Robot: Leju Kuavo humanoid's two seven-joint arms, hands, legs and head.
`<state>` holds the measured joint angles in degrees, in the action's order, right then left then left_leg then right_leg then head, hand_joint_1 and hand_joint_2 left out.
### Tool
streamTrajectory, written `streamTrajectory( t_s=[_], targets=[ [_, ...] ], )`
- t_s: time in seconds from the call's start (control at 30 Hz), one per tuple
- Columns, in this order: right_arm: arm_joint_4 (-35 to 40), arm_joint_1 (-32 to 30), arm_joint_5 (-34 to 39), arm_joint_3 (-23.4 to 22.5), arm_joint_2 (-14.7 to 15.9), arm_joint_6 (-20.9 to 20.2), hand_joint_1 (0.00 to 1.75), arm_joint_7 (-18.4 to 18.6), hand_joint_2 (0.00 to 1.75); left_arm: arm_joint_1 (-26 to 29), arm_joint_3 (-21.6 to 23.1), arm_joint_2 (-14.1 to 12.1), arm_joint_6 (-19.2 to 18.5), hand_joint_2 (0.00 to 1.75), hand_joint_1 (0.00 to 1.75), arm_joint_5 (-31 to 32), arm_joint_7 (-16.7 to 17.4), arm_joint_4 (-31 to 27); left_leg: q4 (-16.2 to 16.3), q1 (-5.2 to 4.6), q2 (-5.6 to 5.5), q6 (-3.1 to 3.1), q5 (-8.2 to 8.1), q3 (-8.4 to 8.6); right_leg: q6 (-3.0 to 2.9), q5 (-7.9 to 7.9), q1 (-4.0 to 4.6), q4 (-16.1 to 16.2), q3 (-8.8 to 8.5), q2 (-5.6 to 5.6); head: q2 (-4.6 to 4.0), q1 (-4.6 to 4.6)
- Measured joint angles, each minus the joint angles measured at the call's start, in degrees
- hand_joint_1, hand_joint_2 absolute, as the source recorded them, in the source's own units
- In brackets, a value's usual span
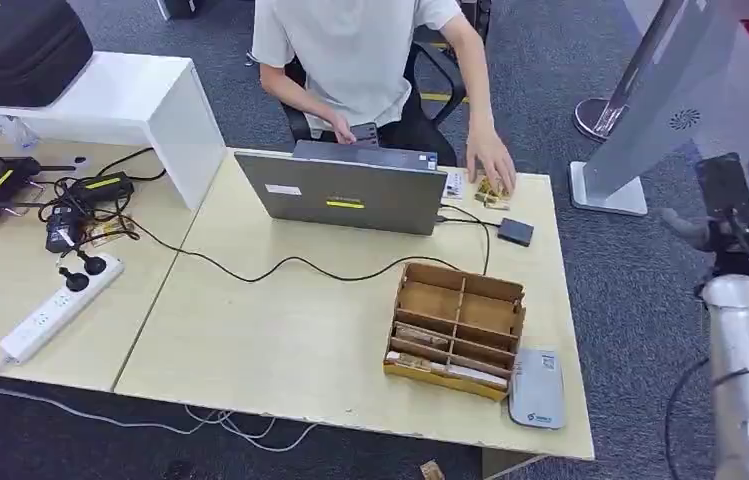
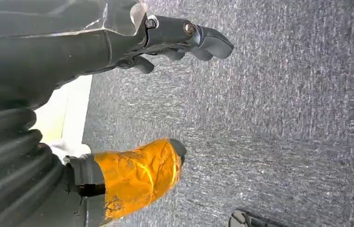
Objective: Pass the card to the sensor for recognition and then transmit it.
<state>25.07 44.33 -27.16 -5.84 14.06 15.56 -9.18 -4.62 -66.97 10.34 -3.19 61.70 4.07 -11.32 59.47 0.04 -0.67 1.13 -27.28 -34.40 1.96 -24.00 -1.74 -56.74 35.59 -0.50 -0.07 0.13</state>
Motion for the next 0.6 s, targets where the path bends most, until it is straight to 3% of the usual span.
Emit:
streamTrajectory(
  t_s=[0.17, 0.23, 0.33, 0.47, 0.6],
  targets=[
    [-2.1, -11.8, 4.5, -10.1, 4.6, 0.2, 0.0, -2.8, 1.75, 0.3, -0.3, 0.2, 0.2, 1.75, 0.0, -0.7, 0.9, 0.0, 0.0, 0.05, -0.3, 0.07, -0.18, -0.04, 0.19, -0.18, 0.05, 0.0, -0.18, -0.32, 0.0, -0.02],
    [-2.9, -15.2, 4.8, -12.8, 5.1, 0.3, 0.0, -3.5, 1.75, 0.3, -0.3, 0.2, 0.2, 1.75, 0.0, -0.8, 1.2, 0.0, 0.0, 0.03, -0.11, 0.03, -0.24, -0.04, 0.18, -0.18, 0.03, 0.0, -0.09, -0.15, 0.0, -0.04],
    [-4.2, -19.6, 5.4, -15.7, 5.7, 0.5, 0.0, -0.2, 1.75, 0.1, -0.3, 0.2, 0.5, 1.75, 0.0, -1.2, 1.4, 0.0, 0.0, 0.07, -0.01, 0.02, -0.26, 0.08, 0.13, -0.27, 0.09, 0.0, -0.1, -0.05, -0.02, -0.02],
    [-6.1, -26.4, 6.0, -19.0, 5.1, 1.1, 0.0, -1.4, 1.75, 0.2, -0.7, 0.5, 0.8, 1.75, 0.0, -1.5, 1.7, 0.0, -0.1, 0.06, -0.17, 0.02, -0.26, -0.02, 0.09, -0.32, 0.06, 0.0, -0.13, -0.24, 0.0, -0.04],
    [-7.0, -28.6, 5.5, -20.6, 5.0, 1.1, 0.0, -0.8, 1.75, 0.1, -0.7, 0.5, 0.9, 1.75, 0.0, -1.5, 1.7, 0.0, -0.1, 0.06, 0.04, 0.01, -0.27, 0.08, 0.08, -0.31, 0.06, 0.0, -0.12, 0.01, 0.0, -0.04]
  ],
)
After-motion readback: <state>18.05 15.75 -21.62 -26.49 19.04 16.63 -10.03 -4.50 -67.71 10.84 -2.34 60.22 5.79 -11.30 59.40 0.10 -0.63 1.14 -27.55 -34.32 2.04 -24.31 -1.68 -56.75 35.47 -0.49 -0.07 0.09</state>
